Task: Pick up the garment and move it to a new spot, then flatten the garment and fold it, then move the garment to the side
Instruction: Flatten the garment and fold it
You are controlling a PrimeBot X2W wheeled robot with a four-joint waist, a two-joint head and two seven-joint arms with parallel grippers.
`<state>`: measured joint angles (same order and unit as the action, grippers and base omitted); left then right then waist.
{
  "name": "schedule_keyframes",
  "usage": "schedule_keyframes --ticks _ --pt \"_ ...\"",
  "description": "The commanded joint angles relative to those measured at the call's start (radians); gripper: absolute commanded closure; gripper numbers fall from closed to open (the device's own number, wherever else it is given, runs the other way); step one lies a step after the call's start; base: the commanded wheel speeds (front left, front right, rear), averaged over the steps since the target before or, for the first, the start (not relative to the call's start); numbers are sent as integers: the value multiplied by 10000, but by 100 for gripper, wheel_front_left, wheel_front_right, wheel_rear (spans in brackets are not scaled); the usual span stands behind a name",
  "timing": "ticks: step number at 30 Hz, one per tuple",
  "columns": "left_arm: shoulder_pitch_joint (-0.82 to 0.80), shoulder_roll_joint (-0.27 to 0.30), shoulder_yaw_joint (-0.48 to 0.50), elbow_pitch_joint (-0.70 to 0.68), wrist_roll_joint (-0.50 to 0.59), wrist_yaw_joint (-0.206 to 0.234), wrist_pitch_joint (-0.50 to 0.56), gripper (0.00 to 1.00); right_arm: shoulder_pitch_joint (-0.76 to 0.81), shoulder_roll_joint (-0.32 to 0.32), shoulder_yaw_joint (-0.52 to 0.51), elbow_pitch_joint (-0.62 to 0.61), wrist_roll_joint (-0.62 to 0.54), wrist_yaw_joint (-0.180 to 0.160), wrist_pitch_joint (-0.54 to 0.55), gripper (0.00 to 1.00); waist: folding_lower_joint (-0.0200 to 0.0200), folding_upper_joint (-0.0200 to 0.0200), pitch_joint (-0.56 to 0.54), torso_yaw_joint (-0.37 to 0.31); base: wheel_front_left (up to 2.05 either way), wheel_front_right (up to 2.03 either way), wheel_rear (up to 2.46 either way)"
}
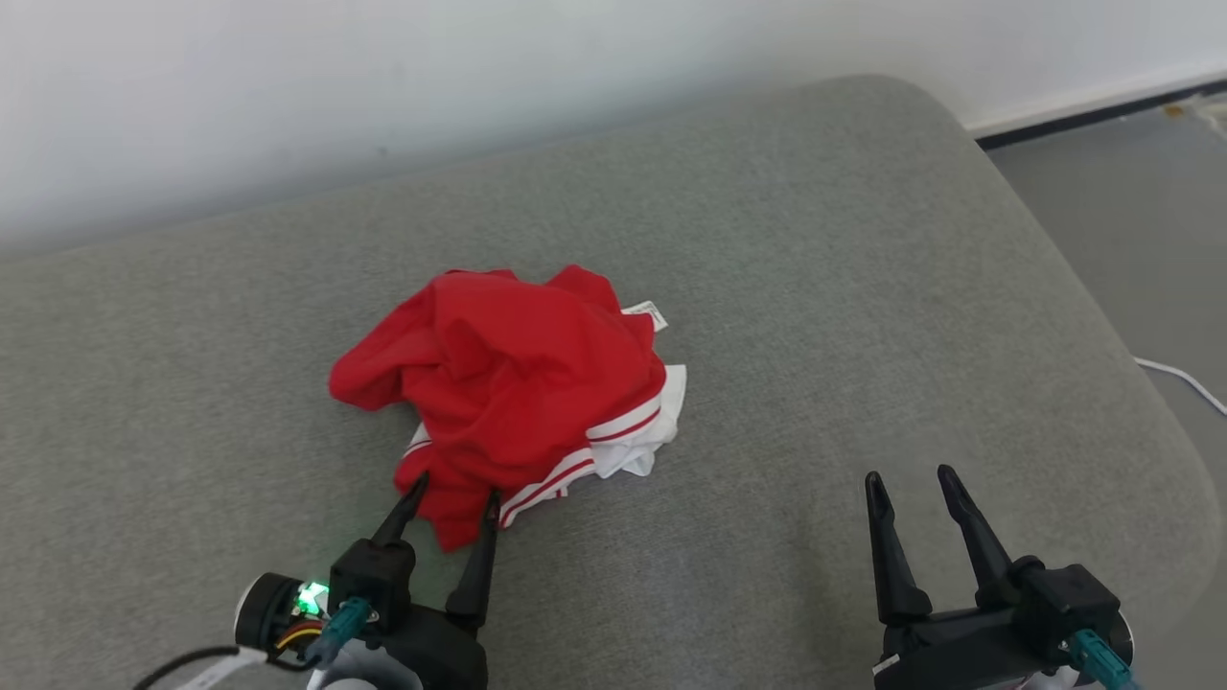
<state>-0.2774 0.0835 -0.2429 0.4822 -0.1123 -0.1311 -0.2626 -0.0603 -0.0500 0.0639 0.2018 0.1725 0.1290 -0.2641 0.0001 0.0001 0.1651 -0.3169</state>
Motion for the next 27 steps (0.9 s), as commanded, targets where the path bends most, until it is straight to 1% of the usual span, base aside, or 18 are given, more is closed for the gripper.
schedule_keyframes --ticks 1,5,6,7,8,11,14,19,24,27 --pt "-174 103 30 111 -59 21 -27 0 -27 -6 1 -31 31 35 -11 0 -1 -1 384 -412 0 0 0" --pt "-446 162 56 849 -145 19 -28 0 -127 -6 -38 -33 71 35 -11 0 -1 -1 498 -532 0 0 0" --pt "-525 158 105 991 -170 19 -28 51 -135 -7 -55 -35 72 35 -11 0 -1 -1 511 -537 0 0 0" --pt "-608 178 137 1144 -136 18 -28 71 -147 -6 -74 -43 74 35 -11 0 -1 -1 519 -531 0 0 0" --pt "-655 166 143 1312 -130 18 -28 100 -151 -7 -109 -47 72 35 -11 0 -1 -1 520 -509 0 0 0" --pt "-811 119 71 1572 -209 17 -25 100 -148 -4 -159 -76 61 35 -11 0 -1 -1 474 -348 0 0 0" --pt "-927 49 44 1349 -352 19 -27 100 -84 -6 -208 -86 66 35 -11 0 -1 -1 364 -82 0 0 0" --pt "-554 31 74 151 -523 18 -28 100 189 -7 -310 -44 41 35 -11 0 -1 -1 49 627 0 0 0" --pt "61 324 55 -935 -613 18 -28 100 369 -14 -265 -7 23 35 -11 0 -1 -1 -299 1459 0 0 0" --pt "626 448 289 -1436 -774 18 -30 100 477 -12 -208 27 31 35 -11 0 -1 -1 -474 1918 0 0 0"
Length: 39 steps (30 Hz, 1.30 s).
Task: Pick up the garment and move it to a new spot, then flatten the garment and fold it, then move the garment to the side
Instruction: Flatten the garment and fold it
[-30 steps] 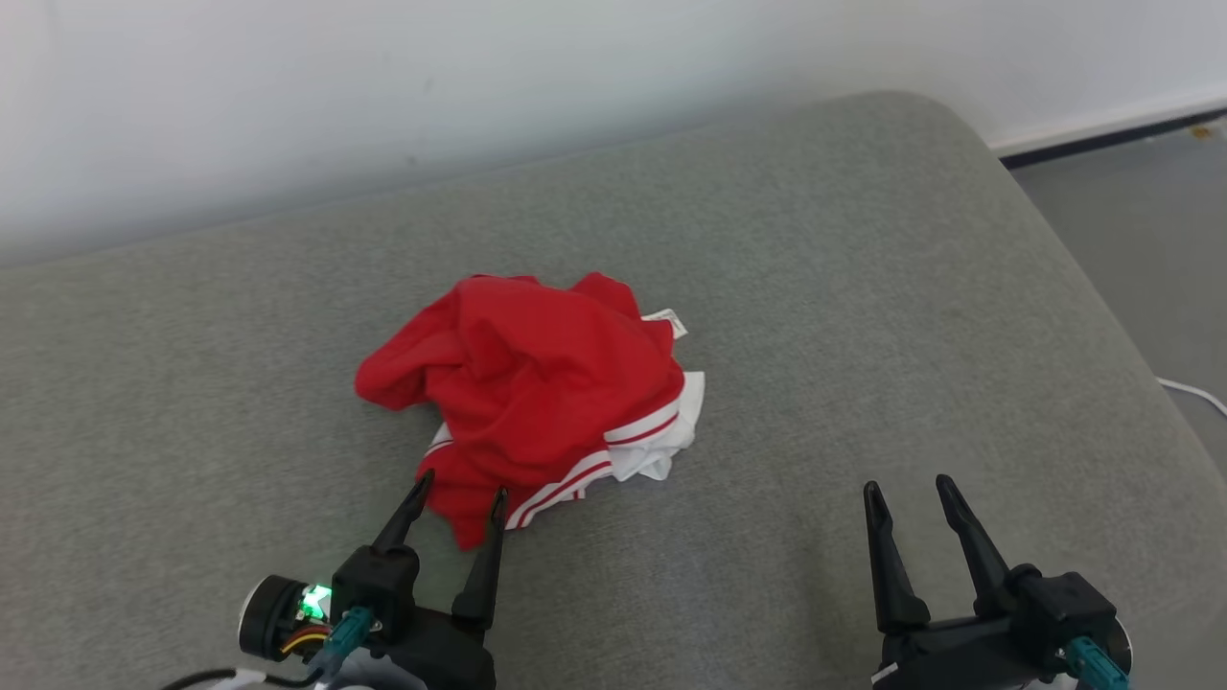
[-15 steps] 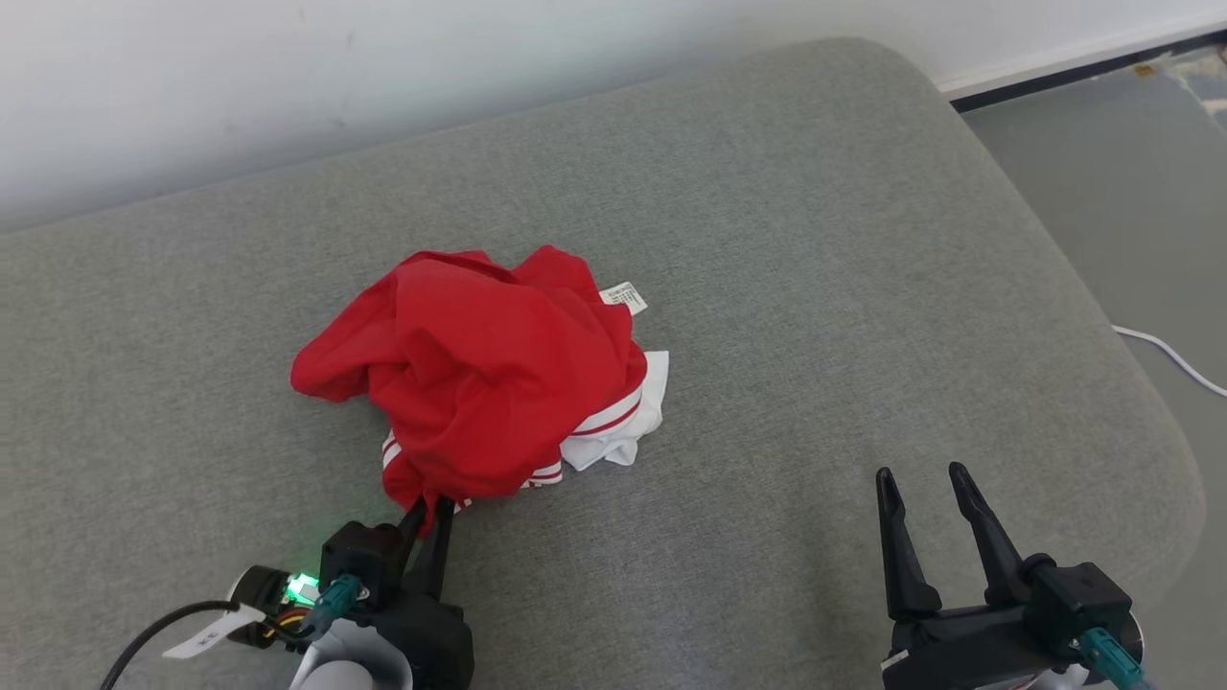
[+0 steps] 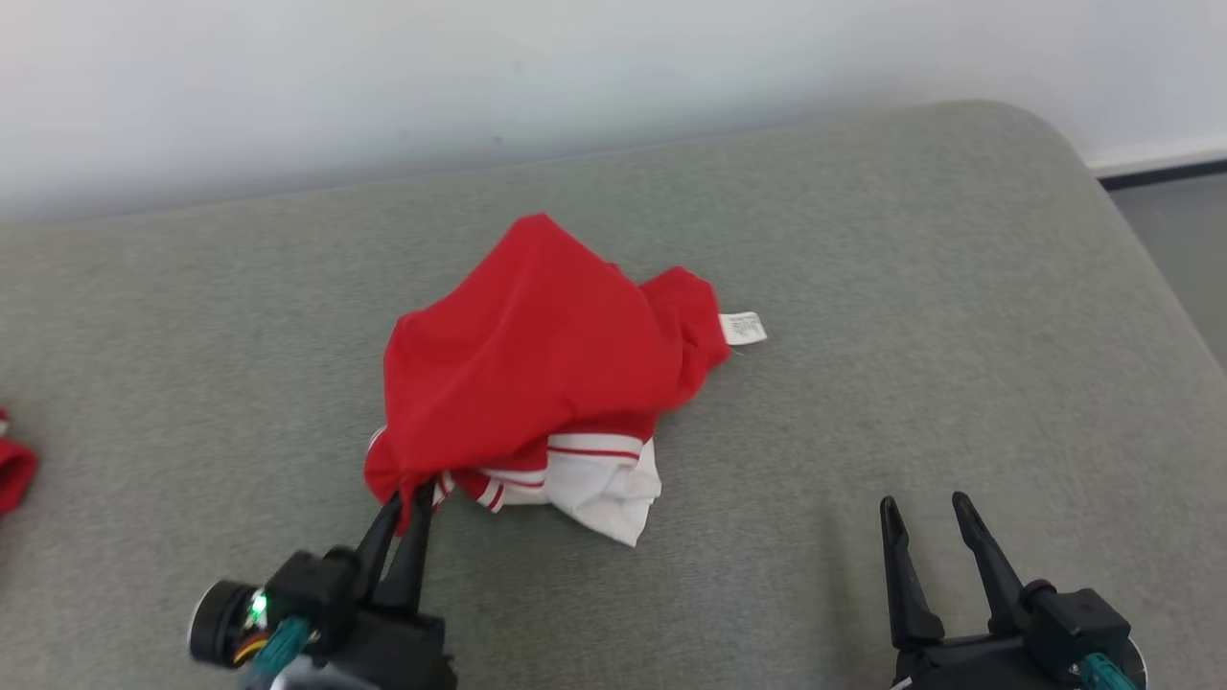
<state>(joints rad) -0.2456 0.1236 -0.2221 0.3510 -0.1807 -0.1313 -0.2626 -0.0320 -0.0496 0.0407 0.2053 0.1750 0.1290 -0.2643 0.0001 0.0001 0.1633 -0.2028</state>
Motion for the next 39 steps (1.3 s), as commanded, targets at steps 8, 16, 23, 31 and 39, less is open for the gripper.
schedule_keyframes --ticks 8,16,23,31,39 --pt "1916 197 657 -283 -423 19 -28 100 316 -14 95 79 15 35 -9 0 -1 -1 -708 1629 0 0 0" --pt "2003 48 510 345 -537 19 -28 86 340 -14 144 73 -38 35 -9 0 -1 -1 -748 1779 0 0 0" --pt "1989 -94 433 186 -561 19 -28 0 310 -13 23 91 -80 35 -9 0 -1 -1 -667 1898 0 0 0" --pt "2903 -381 551 -347 -458 19 -28 0 274 -13 51 111 48 35 -9 0 -1 -1 -656 1959 0 0 0" --pt "3050 -556 -305 -624 -500 19 -28 0 134 -13 27 140 -15 35 -9 0 -1 -1 -528 1973 0 0 0"
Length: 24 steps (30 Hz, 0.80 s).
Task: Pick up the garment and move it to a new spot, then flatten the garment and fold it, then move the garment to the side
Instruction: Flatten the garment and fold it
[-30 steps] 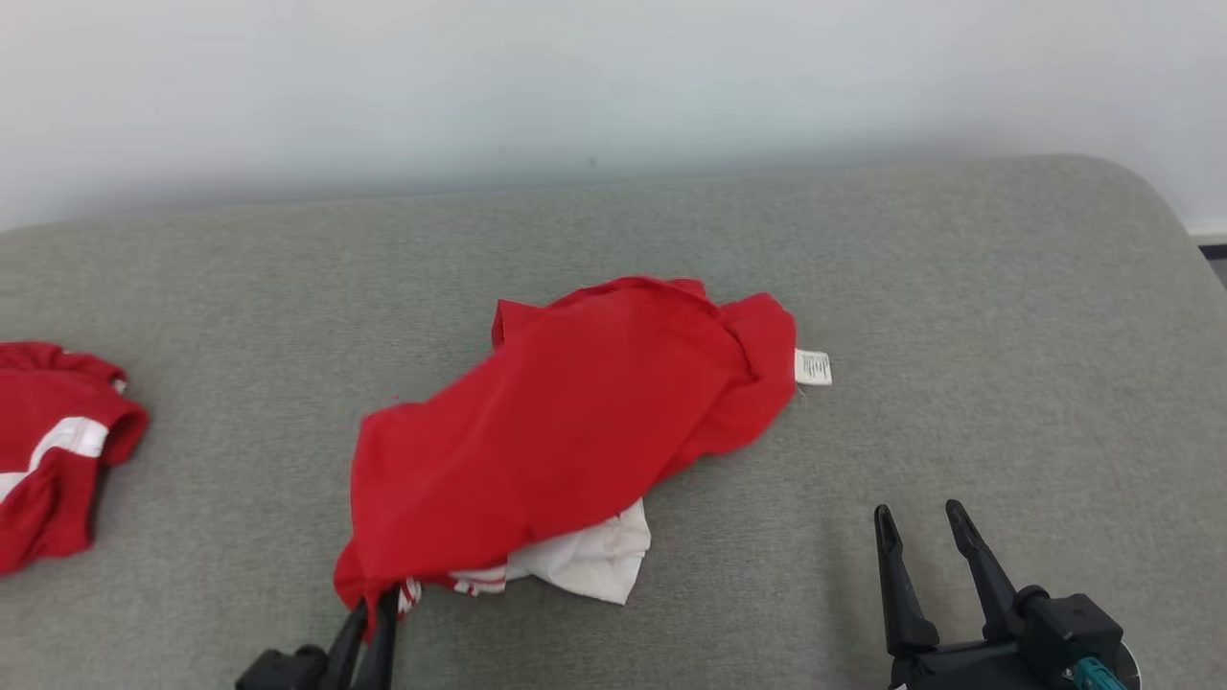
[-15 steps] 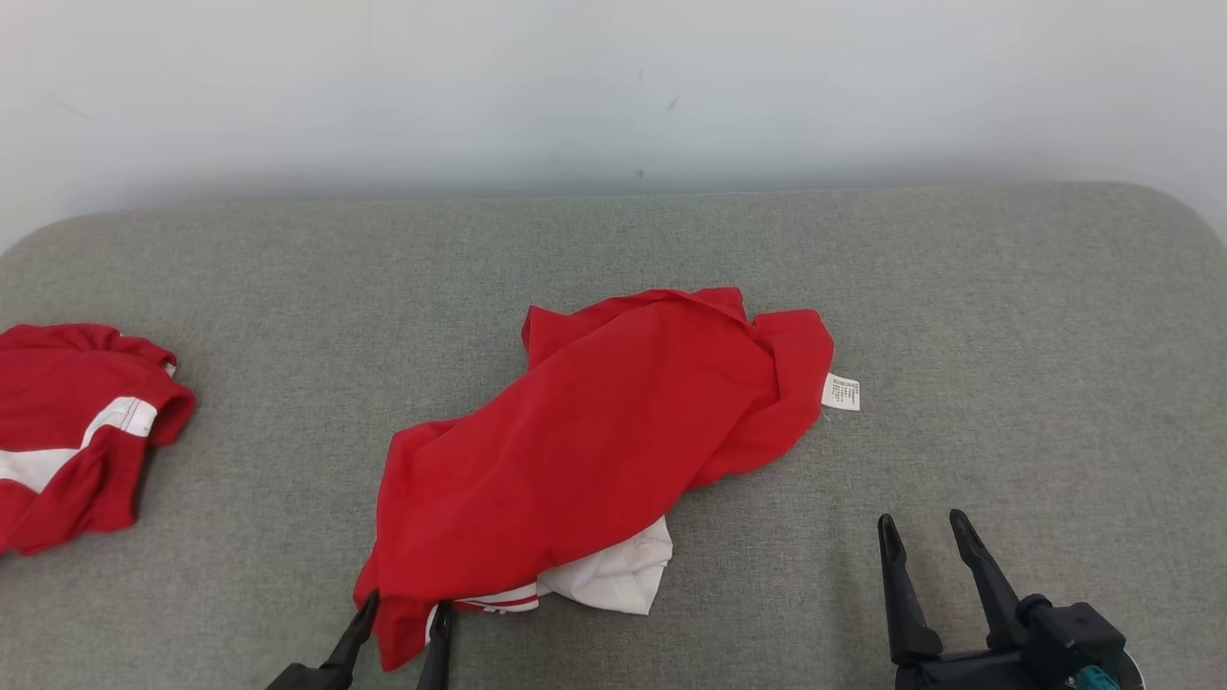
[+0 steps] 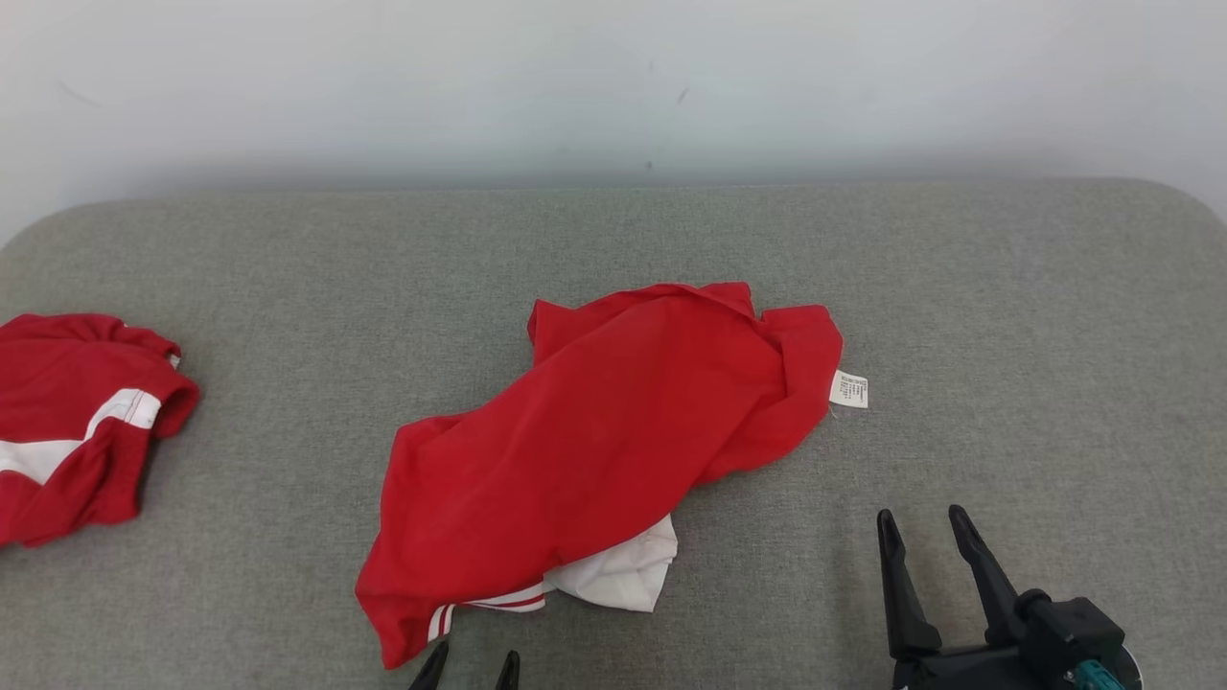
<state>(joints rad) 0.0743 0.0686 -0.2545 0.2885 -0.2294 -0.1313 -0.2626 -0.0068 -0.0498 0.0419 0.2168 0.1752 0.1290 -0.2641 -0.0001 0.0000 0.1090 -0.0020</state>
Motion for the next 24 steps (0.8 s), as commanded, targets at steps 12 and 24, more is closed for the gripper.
schedule_keyframes --ticks 12,24 --pt "-1493 -118 93 881 367 61 -28 0 -243 -11 75 41 1 35 -10 0 1 0 259 -933 0 0 0" --pt "-2316 -97 696 1856 1029 534 -28 100 -299 -9 -54 55 4 35 -10 0 1 0 396 -1205 0 0 0"
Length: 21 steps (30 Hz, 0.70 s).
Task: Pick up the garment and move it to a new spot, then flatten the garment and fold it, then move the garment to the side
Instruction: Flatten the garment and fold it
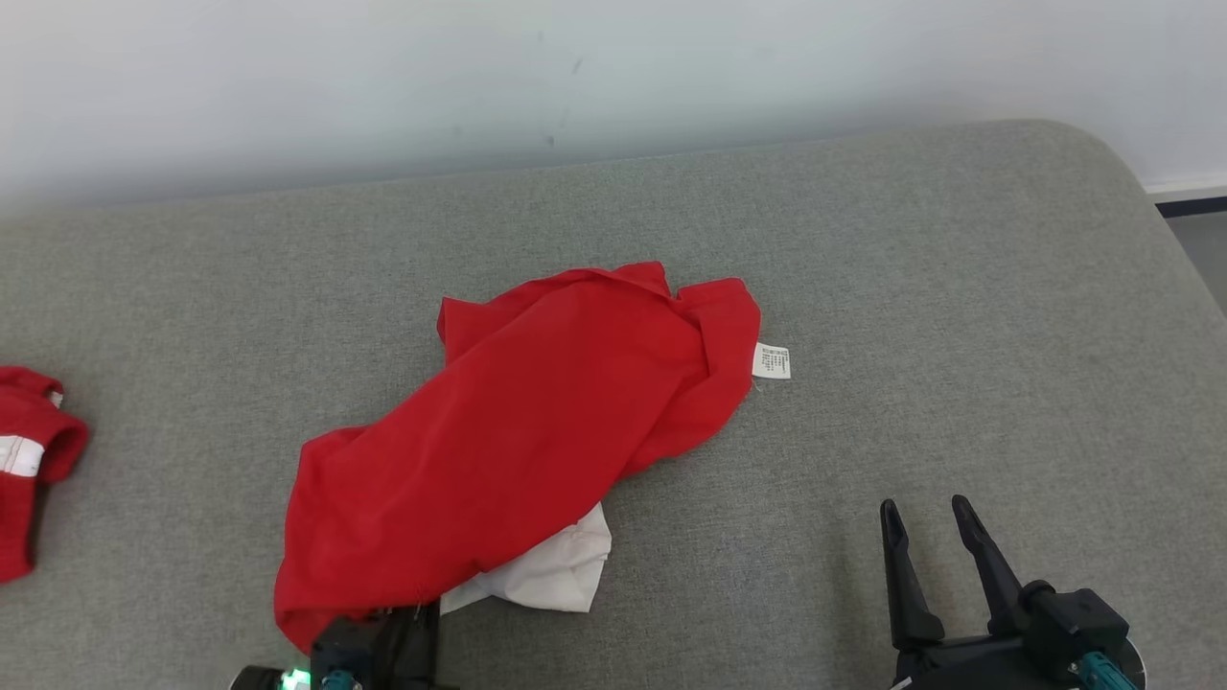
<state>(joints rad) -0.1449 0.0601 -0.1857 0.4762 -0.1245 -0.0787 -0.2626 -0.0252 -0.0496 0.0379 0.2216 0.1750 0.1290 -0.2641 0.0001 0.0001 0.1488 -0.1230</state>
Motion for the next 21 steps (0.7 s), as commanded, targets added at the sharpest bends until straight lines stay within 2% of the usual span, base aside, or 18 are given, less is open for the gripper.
schedule_keyframes --ticks 1,5,15,21 --pt "-115 -18 51 -40 -28 9 -28 100 -107 -14 -32 0 16 35 -10 0 -1 -1 -11 27 0 0 0" --pt "44 -31 139 -460 -50 -108 -28 100 -47 -10 -98 -37 51 35 -10 0 -1 -1 -87 210 0 0 0" --pt "565 107 280 -2492 123 -343 -28 100 114 -14 -40 -23 93 35 -10 0 -1 -1 -419 728 0 0 0" --pt "660 196 313 -2611 131 -388 -28 100 168 -14 107 13 152 35 -10 0 -1 -1 -525 740 0 0 0"
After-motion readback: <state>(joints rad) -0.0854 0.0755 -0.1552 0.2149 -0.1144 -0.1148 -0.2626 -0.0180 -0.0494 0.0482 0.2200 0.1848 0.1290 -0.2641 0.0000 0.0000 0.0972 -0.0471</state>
